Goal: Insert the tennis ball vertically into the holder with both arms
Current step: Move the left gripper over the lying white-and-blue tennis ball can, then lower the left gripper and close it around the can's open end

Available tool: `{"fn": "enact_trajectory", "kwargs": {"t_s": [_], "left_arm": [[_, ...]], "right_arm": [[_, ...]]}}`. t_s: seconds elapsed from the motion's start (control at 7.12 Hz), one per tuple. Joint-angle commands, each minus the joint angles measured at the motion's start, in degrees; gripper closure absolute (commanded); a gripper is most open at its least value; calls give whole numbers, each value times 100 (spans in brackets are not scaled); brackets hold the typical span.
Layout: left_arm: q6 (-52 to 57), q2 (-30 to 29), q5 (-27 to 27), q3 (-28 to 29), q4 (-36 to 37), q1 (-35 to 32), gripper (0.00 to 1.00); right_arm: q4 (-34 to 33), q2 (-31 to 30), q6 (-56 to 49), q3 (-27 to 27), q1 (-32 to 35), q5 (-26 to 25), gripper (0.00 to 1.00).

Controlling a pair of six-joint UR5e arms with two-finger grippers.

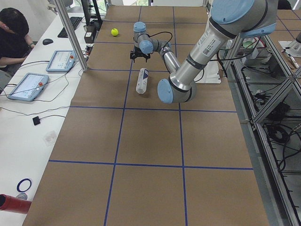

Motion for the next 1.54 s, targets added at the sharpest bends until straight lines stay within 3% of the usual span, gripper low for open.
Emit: {"fn": "enact_trajectory", "kwargs": {"t_s": [0.0, 0.28, 0.98, 1.4], "left_arm": [[179, -44, 72, 253, 2, 72, 1], [346, -53, 378, 375, -6, 247, 1], [329, -45, 398, 429, -6, 424, 1], [329, -53, 714, 613, -59, 520, 1]], "right_arm": [[0, 0, 0, -14, 0, 7, 1], [0, 9, 0, -22, 0, 7, 1], [0, 9, 0, -40, 0, -1, 1], [0, 0, -9, -40, 0, 7, 1]]}}
